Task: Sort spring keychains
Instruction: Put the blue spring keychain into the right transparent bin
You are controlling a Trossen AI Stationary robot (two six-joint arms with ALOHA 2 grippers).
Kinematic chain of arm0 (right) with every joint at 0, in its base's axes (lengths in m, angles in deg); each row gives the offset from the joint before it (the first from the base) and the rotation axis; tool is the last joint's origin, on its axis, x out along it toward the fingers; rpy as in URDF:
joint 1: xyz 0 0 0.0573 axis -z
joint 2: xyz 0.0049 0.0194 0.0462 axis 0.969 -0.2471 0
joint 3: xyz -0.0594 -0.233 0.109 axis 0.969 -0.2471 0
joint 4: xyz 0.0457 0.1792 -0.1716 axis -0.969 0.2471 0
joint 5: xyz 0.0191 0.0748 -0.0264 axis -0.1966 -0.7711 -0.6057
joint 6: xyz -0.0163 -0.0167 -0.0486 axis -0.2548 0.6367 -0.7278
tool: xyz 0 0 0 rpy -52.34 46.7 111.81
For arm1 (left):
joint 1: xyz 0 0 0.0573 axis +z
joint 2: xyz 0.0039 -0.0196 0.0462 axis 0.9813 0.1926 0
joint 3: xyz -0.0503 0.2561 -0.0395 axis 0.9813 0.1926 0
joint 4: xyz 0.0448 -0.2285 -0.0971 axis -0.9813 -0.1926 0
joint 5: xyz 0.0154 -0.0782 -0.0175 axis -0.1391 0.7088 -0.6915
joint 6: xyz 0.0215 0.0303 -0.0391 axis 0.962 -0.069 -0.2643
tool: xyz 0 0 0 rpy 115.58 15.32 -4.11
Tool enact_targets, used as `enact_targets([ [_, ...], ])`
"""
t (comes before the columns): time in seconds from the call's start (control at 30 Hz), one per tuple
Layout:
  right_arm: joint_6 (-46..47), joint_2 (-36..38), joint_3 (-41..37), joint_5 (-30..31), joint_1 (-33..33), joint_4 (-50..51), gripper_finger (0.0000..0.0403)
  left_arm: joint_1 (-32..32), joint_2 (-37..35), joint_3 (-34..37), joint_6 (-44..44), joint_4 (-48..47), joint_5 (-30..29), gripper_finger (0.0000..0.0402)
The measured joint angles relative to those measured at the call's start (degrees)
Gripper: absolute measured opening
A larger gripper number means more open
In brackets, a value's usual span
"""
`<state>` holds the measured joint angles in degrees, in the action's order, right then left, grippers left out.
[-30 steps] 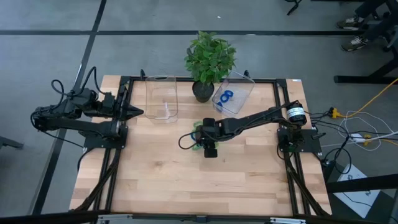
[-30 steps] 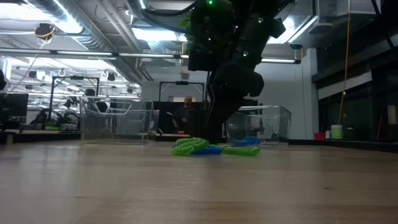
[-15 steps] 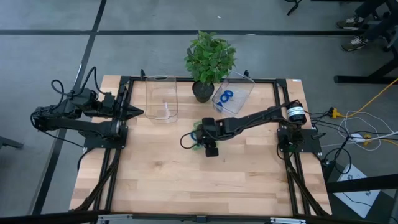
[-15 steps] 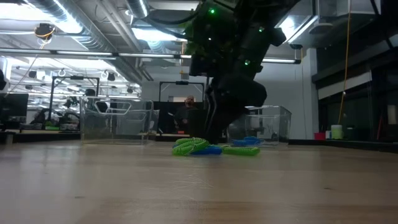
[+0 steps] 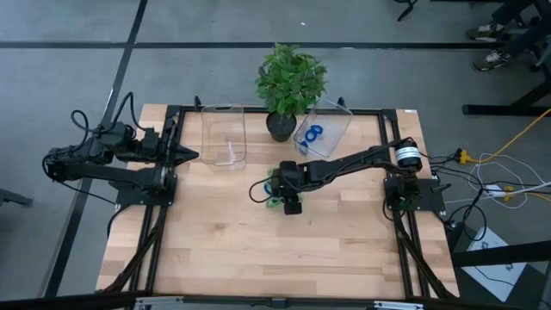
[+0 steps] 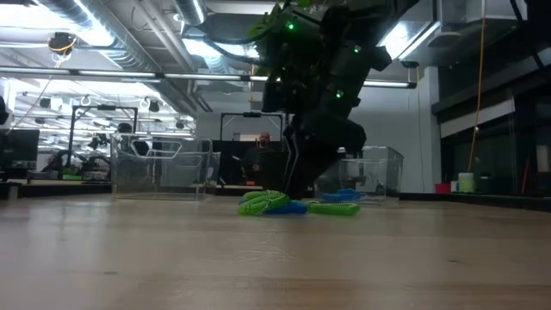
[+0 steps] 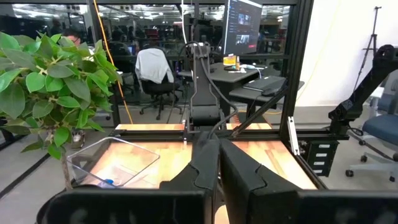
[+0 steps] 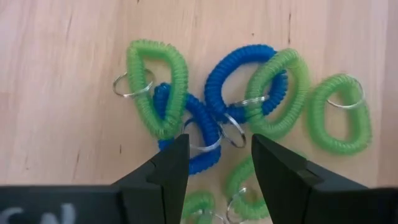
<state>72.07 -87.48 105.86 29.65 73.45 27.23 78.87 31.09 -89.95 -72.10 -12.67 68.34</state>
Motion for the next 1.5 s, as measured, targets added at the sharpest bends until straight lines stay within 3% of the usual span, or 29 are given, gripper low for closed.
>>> enact_targets([
  [0.63, 0.8, -3.0, 0.1, -3.1, 0.0, -0.9, 0.0170, 0.0, 0.0, 0.0, 0.0, 0.0, 0.0, 0.0009],
  [0.77, 2.1, -3.0, 0.1, -3.5, 0.0, -0.7, 0.0144, 0.0, 0.0, 0.0, 0.0, 0.0, 0.0, 0.0009],
  [1.17, 5.1, -3.1, 0.2, -4.7, 0.0, 0.4, 0.0013, 0.0, 0.0, 0.0, 0.0, 0.0, 0.0, 0.0008],
  [1.5, 9.4, -1.9, 0.9, -8.1, -0.1, 3.8, 0.0022, 0.0, 0.0, 0.0, 0.0, 0.0, 0.0, 0.0010],
])
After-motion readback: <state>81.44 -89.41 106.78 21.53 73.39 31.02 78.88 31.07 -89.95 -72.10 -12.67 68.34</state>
